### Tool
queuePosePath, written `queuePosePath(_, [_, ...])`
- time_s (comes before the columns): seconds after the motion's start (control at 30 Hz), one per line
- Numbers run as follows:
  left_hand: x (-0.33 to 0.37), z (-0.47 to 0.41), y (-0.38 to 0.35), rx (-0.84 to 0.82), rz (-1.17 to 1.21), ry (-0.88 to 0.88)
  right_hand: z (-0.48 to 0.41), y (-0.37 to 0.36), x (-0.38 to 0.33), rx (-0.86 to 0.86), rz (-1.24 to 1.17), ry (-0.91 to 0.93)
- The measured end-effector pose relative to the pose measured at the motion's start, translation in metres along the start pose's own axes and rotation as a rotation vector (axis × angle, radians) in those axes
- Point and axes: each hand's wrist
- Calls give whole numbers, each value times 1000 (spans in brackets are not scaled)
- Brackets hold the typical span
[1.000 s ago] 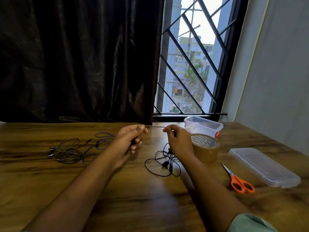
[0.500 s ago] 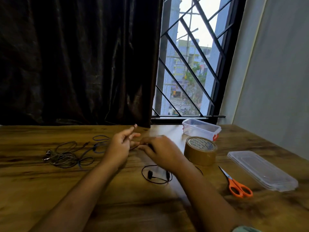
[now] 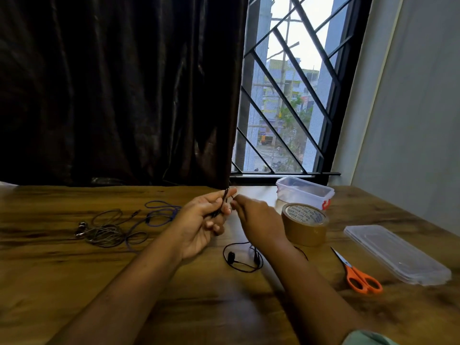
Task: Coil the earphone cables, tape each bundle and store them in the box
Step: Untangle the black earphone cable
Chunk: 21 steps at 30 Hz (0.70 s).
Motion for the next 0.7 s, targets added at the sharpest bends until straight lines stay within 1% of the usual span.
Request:
queuePosePath(0.13, [3, -1, -1, 52, 25, -101, 3, -8, -16, -145, -40, 58])
queuePosePath(0.2, [5, -2, -2, 116, 44, -147, 5, -12, -27, -212, -37, 110])
queuePosePath(0.3, [6, -7, 4, 228, 61, -261, 5, -15, -33, -239, -78, 173])
queuePosePath(0.33, [7, -9, 8, 279, 19, -300, 3, -13, -33, -243, -106, 187])
queuePosePath(0.4, [7, -13, 18, 410, -220, -360, 1, -10, -31, -257, -145, 222])
queuePosePath(0.47, [3, -12, 21, 468, -525, -360, 1, -6, -30, -210, -176, 260])
queuePosePath(0.53, [-1, -10, 21, 490, -744, -292, -1, -1, -27, -71, -163, 286])
queuePosePath(0.6, [-4, -11, 22, 468, -812, -244, -4, 4, -17, 40, -147, 281])
queuePosePath(0.7, [-7, -12, 21, 352, -791, -149, -7, 7, -1, 144, -153, 238])
Point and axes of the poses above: each hand's wrist, its own z-axis away from the middle knuckle, its own y-axis out of the back of the hand, x = y × z, and after that the axes turned 10 degrees about y, right-handed
